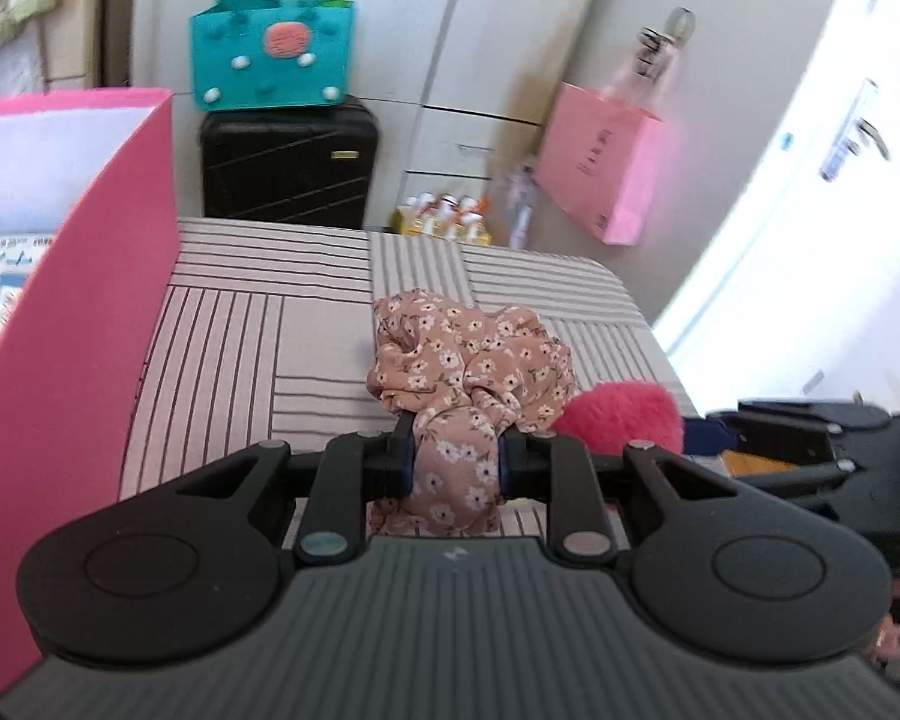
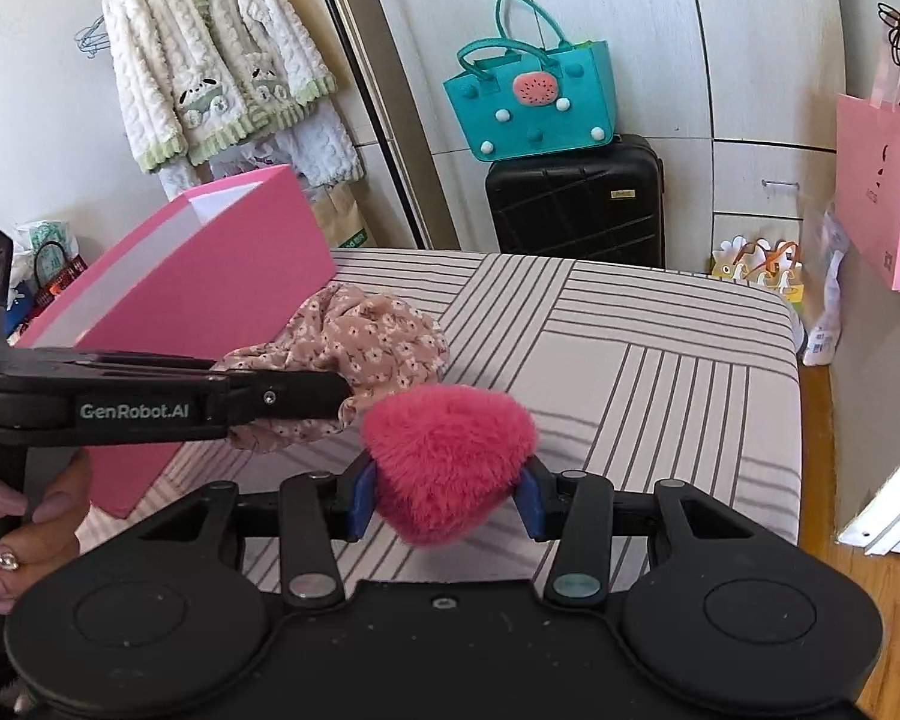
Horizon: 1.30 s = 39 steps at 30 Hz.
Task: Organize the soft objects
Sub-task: 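Lift the scrunchie and pom-pom and carry them over the pink box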
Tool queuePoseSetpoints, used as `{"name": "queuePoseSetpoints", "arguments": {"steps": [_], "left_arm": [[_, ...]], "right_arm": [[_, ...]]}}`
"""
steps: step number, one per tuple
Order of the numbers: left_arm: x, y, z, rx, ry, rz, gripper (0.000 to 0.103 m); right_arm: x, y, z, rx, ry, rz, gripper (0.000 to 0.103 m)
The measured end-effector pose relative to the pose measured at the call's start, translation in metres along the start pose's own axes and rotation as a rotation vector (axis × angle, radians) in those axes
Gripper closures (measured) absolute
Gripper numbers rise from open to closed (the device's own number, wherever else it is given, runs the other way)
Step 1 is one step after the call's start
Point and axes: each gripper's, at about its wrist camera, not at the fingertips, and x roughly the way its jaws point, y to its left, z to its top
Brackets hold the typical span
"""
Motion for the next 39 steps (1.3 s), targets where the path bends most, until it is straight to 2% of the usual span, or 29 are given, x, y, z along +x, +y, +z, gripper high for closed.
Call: {"name": "queuePoseSetpoints", "arguments": {"steps": [5, 9, 12, 15, 21, 23, 27, 39], "left_arm": [[-0.031, 0.000, -0.005, 0.051, 0.016, -0.060, 0.081], [-0.056, 0.001, -0.010, 0.105, 0.013, -0.060, 0.081], [-0.070, 0.005, -0.010, 0.125, 0.058, -0.107, 0.081], [-0.084, 0.008, -0.010, 0.155, 0.087, -0.109, 0.081], [-0.118, 0.016, -0.012, 0.200, 0.094, -0.102, 0.081], [-0.129, 0.021, -0.012, 0.203, 0.094, -0.105, 0.081], [-0.141, 0.040, -0.014, 0.126, 0.119, -0.158, 0.081], [-0.207, 0.084, -0.021, 0.145, 0.064, -0.068, 0.081]], "right_arm": [[-0.022, 0.021, -0.007, -0.017, -0.001, 0.001, 0.052], [-0.036, 0.042, -0.011, -0.047, 0.009, -0.007, 0.051], [-0.046, 0.057, -0.011, -0.072, 0.012, -0.001, 0.051], [-0.057, 0.071, -0.012, -0.088, 0.011, 0.023, 0.051], [-0.073, 0.098, -0.010, -0.121, 0.019, 0.068, 0.050], [-0.077, 0.106, -0.009, -0.137, 0.022, 0.080, 0.050], [-0.083, 0.123, -0.006, -0.180, 0.022, 0.101, 0.050], [-0.081, 0.177, 0.013, -0.278, 0.032, 0.200, 0.049]]}}
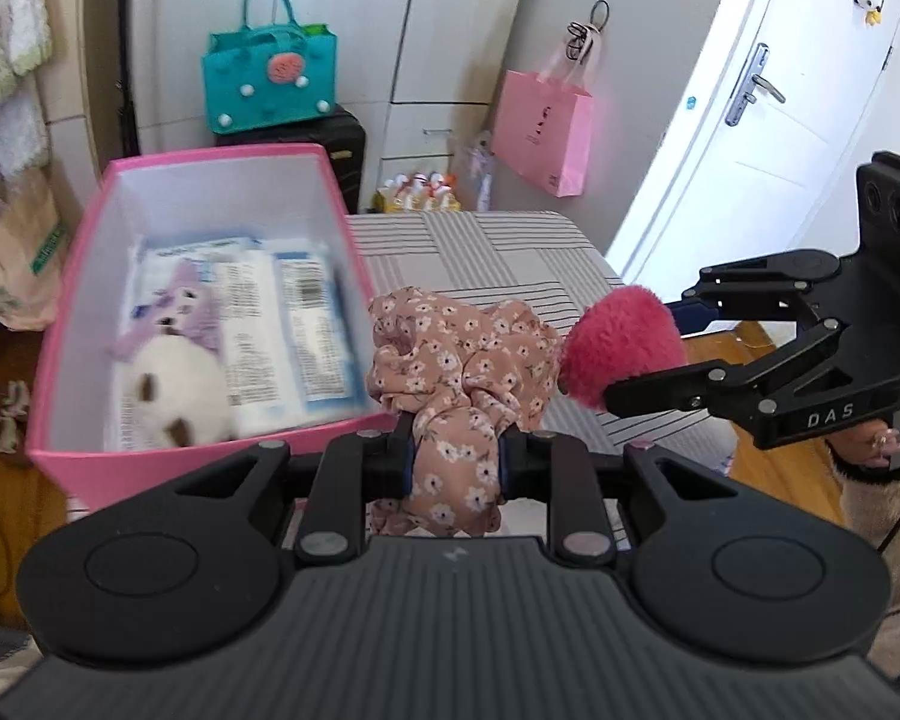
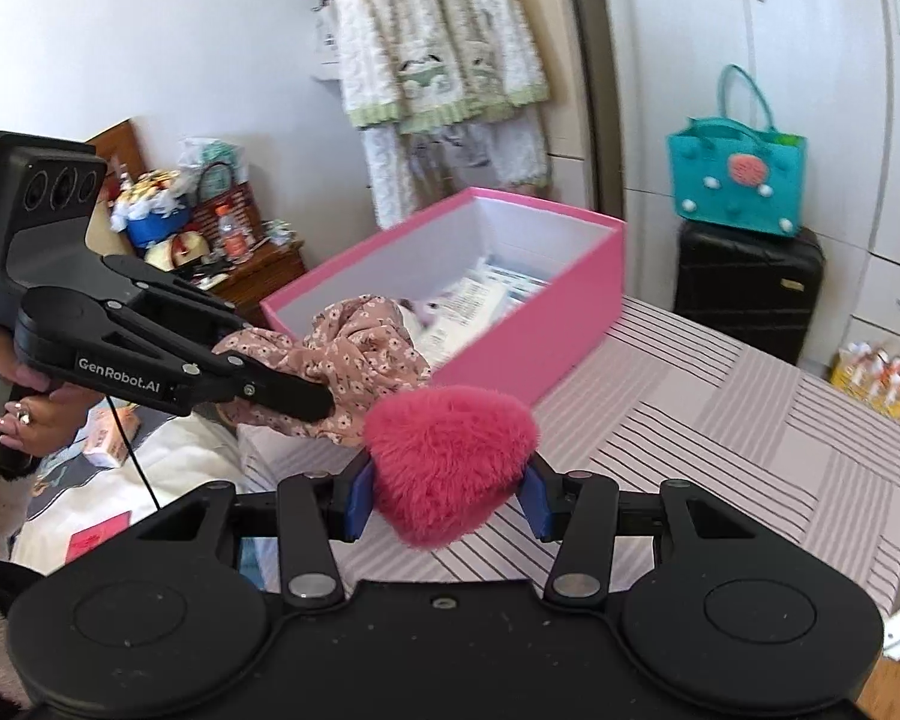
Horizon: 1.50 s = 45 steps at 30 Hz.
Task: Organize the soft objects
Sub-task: 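Lift the scrunchie and pom-pom and carry them over the pink box, then lower the scrunchie and pom-pom into the pink box and open both tools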
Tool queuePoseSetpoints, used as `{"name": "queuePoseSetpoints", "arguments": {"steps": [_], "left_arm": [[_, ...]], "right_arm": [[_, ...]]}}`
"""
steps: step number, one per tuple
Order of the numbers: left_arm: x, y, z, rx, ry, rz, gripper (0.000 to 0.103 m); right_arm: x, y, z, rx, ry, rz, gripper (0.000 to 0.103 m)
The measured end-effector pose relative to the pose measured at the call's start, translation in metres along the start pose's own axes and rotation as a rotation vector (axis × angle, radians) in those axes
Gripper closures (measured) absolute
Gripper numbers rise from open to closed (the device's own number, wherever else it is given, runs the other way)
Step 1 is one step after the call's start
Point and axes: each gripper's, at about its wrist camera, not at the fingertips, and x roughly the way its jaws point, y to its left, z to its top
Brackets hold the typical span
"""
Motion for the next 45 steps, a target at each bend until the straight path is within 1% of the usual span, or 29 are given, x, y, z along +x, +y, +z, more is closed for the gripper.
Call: {"name": "queuePoseSetpoints", "arguments": {"steps": [7, 8, 10, 13, 15, 18, 20, 24, 28, 31, 33, 36, 40, 41, 42, 43, 44, 45], "left_arm": [[-0.036, 0.019, 0.000, 0.039, -0.059, 0.084, 0.081], [-0.038, 0.024, 0.000, 0.043, -0.076, 0.093, 0.081], [-0.038, 0.036, -0.002, 0.019, -0.101, 0.120, 0.081], [-0.033, 0.062, -0.002, -0.036, -0.110, 0.145, 0.081], [-0.026, 0.076, 0.000, -0.050, -0.108, 0.167, 0.081], [-0.013, 0.090, 0.008, -0.042, -0.108, 0.207, 0.081], [-0.005, 0.096, 0.014, -0.030, -0.126, 0.210, 0.080], [0.014, 0.104, 0.033, -0.003, -0.163, 0.211, 0.080], [0.036, 0.119, 0.053, -0.024, -0.144, 0.191, 0.080], [0.055, 0.130, 0.066, -0.025, -0.112, 0.224, 0.080], [0.067, 0.134, 0.075, -0.010, -0.087, 0.246, 0.080], [0.085, 0.141, 0.090, -0.016, -0.071, 0.242, 0.080], [0.093, 0.146, 0.100, -0.005, -0.070, 0.254, 0.079], [0.094, 0.147, 0.102, -0.007, -0.071, 0.255, 0.078], [0.096, 0.149, 0.104, -0.010, -0.068, 0.254, 0.078], [0.098, 0.150, 0.105, -0.015, -0.064, 0.251, 0.078], [0.102, 0.152, 0.107, -0.020, -0.062, 0.249, 0.078], [0.103, 0.152, 0.106, -0.020, -0.061, 0.249, 0.078]], "right_arm": [[0.013, 0.026, 0.026, -0.073, -0.016, 0.043, 0.049], [0.016, 0.028, 0.029, -0.079, -0.025, 0.043, 0.049], [0.025, 0.032, 0.035, -0.096, -0.052, 0.027, 0.049], [0.046, 0.031, 0.041, -0.106, -0.066, -0.006, 0.049], [0.059, 0.030, 0.045, -0.114, -0.067, -0.020, 0.049], [0.078, 0.025, 0.054, -0.132, -0.079, -0.065, 0.049], [0.091, 0.021, 0.061, -0.147, -0.087, -0.106, 0.049], [0.121, 0.007, 0.086, -0.149, -0.078, -0.157, 0.049], [0.151, -0.006, 0.108, -0.165, -0.057, -0.198, 0.049], [0.174, -0.011, 0.117, -0.203, -0.025, -0.250, 0.049], [0.189, -0.015, 0.121, -0.222, 0.010, -0.269, 0.049], [0.209, -0.020, 0.124, -0.234, 0.058, -0.304, 0.049], [0.225, -0.019, 0.127, -0.273, 0.068, -0.350, 0.049], [0.228, -0.018, 0.127, -0.298, 0.072, -0.370, 0.047], [0.232, -0.017, 0.127, -0.324, 0.091, -0.377, 0.042], [0.235, -0.019, 0.128, -0.340, 0.103, -0.382, 0.040], [0.236, -0.021, 0.128, -0.342, 0.104, -0.391, 0.036], [0.236, -0.022, 0.129, -0.337, 0.104, -0.393, 0.035]]}}
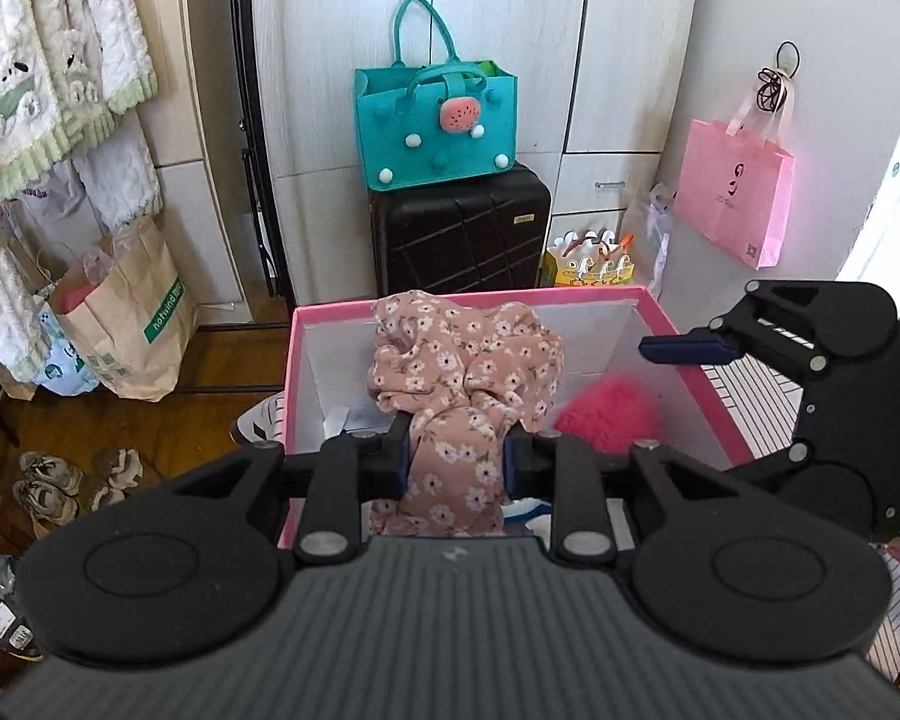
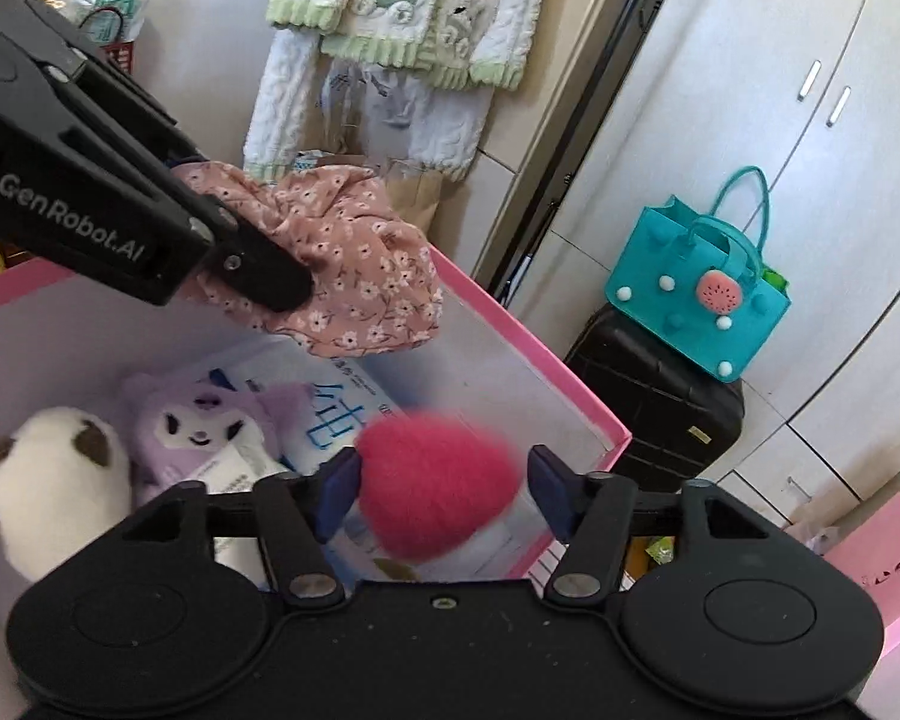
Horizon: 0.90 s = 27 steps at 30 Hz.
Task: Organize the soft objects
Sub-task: 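Lower the scrunchie and pom-pom into the pink box and open both tools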
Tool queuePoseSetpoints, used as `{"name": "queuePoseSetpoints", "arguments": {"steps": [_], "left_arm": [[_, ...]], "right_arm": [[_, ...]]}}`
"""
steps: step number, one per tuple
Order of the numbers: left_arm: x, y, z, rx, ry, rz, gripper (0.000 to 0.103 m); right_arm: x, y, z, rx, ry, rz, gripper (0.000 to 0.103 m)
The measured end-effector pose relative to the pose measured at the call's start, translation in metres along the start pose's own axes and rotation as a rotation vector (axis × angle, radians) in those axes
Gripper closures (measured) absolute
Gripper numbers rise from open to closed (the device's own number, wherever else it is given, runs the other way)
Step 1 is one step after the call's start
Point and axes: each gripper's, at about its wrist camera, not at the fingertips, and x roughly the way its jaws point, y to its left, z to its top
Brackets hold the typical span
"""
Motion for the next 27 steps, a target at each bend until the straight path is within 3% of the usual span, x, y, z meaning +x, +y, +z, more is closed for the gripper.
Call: {"name": "queuePoseSetpoints", "arguments": {"steps": [12, 15, 17, 18, 22, 27], "left_arm": [[0.040, -0.010, 0.004, -0.003, 0.113, 0.003, 0.076], [0.043, -0.011, 0.007, -0.023, 0.110, -0.002, 0.060], [0.042, -0.011, 0.008, -0.041, 0.113, 0.002, 0.032], [0.040, -0.013, 0.007, -0.042, 0.110, 0.009, 0.027], [0.021, -0.022, 0.001, 0.003, 0.060, 0.048, 0.017], [-0.007, -0.027, -0.007, 0.010, 0.056, 0.103, 0.009]], "right_arm": [[-0.041, -0.014, -0.022, 0.147, -0.115, 0.043, 0.034], [-0.054, -0.016, -0.028, 0.189, -0.141, 0.076, 0.033], [-0.058, -0.017, -0.031, 0.219, -0.142, 0.113, 0.032], [-0.060, -0.016, -0.033, 0.229, -0.142, 0.121, 0.031], [-0.069, -0.012, -0.044, 0.269, -0.153, 0.141, 0.031], [-0.083, -0.009, -0.055, 0.310, -0.173, 0.187, 0.031]]}}
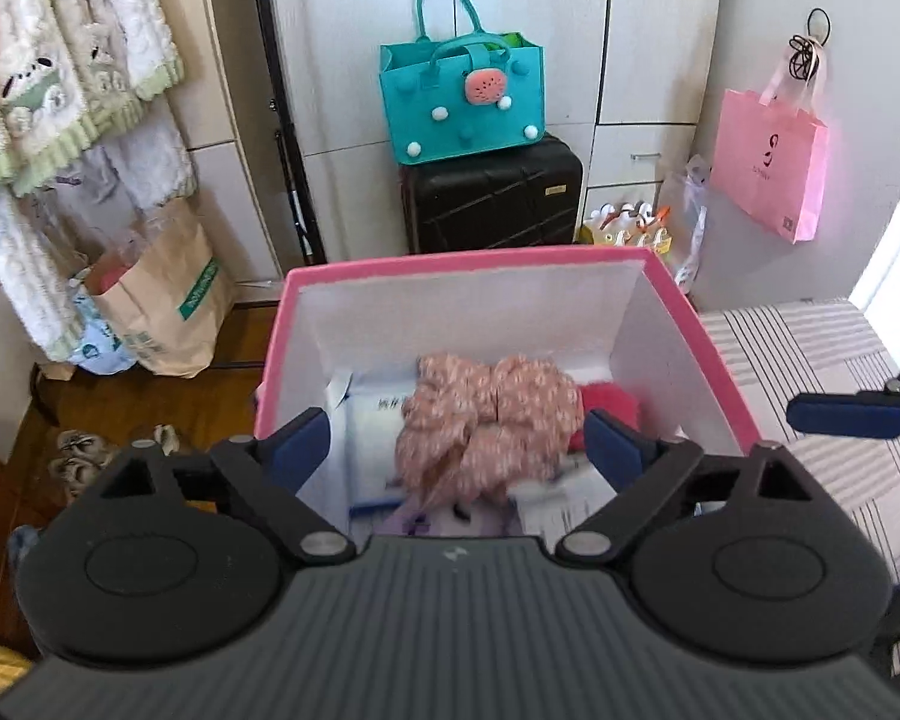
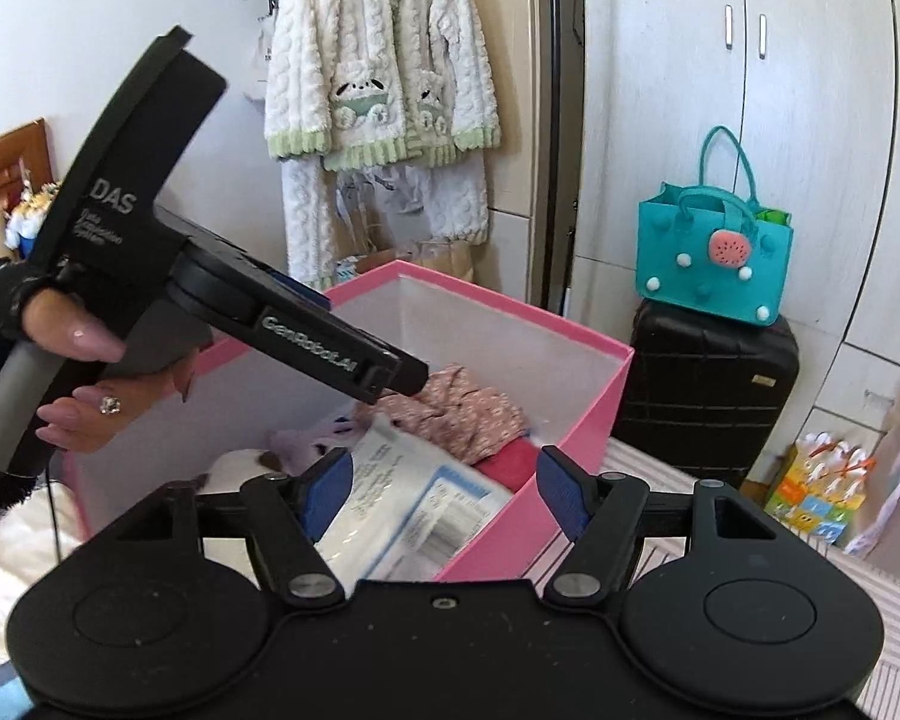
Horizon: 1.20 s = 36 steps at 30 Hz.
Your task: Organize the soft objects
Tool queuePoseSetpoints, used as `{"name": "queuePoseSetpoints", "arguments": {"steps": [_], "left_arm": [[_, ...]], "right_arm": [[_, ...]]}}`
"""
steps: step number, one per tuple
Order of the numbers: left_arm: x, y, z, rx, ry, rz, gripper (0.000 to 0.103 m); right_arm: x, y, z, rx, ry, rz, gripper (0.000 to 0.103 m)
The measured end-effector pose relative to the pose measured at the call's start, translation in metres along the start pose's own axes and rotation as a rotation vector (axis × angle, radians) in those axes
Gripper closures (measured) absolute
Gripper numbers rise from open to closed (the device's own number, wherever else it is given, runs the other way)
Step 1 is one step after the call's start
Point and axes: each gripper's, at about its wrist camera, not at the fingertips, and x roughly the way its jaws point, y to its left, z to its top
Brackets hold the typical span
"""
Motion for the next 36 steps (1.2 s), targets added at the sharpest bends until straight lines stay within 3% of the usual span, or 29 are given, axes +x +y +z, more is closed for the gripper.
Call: {"name": "queuePoseSetpoints", "arguments": {"steps": [8, 13, 17, 24, 28, 31, 36], "left_arm": [[-0.056, -0.012, -0.018, 0.056, -0.094, 0.046, 0.007], [-0.088, -0.017, -0.033, 0.008, -0.143, 0.035, 0.007], [-0.108, -0.029, -0.049, 0.042, -0.192, 0.082, 0.007], [-0.129, -0.046, -0.067, 0.073, -0.223, 0.081, 0.006], [-0.137, -0.056, -0.075, 0.096, -0.244, 0.088, 0.001], [-0.141, -0.060, -0.082, 0.081, -0.251, 0.093, 0.001], [-0.145, -0.066, -0.094, 0.044, -0.251, 0.089, 0.000]], "right_arm": [[-0.026, 0.010, -0.006, 0.007, -0.015, -0.006, 0.030], [-0.041, 0.012, -0.010, 0.032, -0.001, 0.001, 0.028], [-0.055, 0.014, -0.014, 0.041, -0.006, -0.013, 0.024], [-0.086, 0.015, -0.024, 0.094, -0.038, -0.097, 0.003], [-0.104, 0.012, -0.029, 0.131, -0.038, -0.191, 0.002], [-0.122, 0.004, -0.034, 0.181, -0.032, -0.181, 0.002], [-0.156, 0.013, -0.045, 0.189, -0.125, -0.230, 0.002]]}}
